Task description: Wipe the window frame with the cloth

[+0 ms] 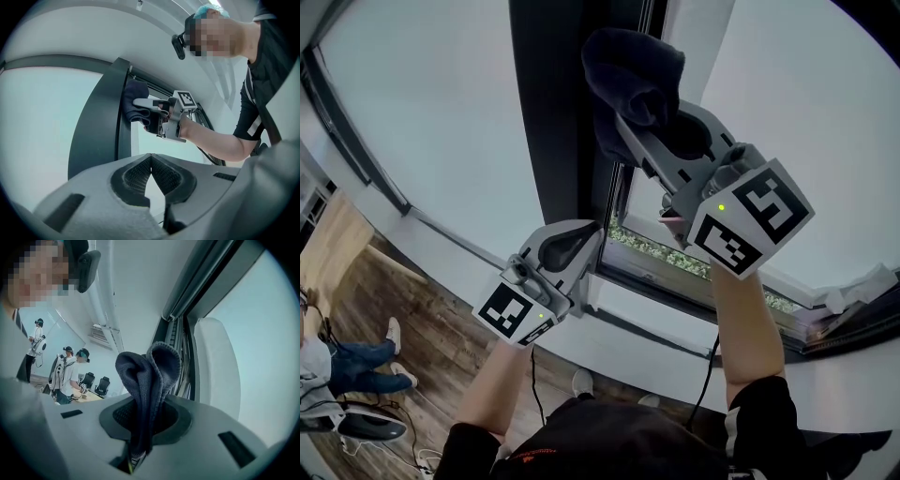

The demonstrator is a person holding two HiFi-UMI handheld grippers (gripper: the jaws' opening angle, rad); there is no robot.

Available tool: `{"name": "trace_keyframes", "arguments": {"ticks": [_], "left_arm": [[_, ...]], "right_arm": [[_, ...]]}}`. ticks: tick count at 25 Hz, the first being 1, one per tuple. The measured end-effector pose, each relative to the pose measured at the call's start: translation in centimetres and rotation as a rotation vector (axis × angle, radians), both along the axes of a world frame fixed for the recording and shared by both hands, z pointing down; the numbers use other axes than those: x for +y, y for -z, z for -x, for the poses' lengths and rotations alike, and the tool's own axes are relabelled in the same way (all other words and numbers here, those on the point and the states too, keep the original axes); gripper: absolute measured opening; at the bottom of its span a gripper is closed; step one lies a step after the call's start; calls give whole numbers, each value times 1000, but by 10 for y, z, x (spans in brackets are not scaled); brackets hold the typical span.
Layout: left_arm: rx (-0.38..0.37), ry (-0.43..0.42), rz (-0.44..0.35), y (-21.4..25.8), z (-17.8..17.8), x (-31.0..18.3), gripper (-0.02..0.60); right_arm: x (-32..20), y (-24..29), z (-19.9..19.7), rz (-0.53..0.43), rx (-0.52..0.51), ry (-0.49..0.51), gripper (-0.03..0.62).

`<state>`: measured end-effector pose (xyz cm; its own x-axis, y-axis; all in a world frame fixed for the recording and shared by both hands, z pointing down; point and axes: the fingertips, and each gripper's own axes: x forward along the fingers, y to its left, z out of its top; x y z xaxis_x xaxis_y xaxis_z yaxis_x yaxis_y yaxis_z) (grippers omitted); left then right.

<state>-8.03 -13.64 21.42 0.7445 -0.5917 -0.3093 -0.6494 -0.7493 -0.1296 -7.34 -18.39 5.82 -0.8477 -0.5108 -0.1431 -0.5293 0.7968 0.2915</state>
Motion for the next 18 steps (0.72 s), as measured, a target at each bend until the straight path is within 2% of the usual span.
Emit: {"name": "trace_keyframes", "arguments": {"ticks": [18], "left_arm": [[8,-11,66,-27,-9,7,18]], "right_arm": [[3,-52,-7,113,-25,3,55]]}}
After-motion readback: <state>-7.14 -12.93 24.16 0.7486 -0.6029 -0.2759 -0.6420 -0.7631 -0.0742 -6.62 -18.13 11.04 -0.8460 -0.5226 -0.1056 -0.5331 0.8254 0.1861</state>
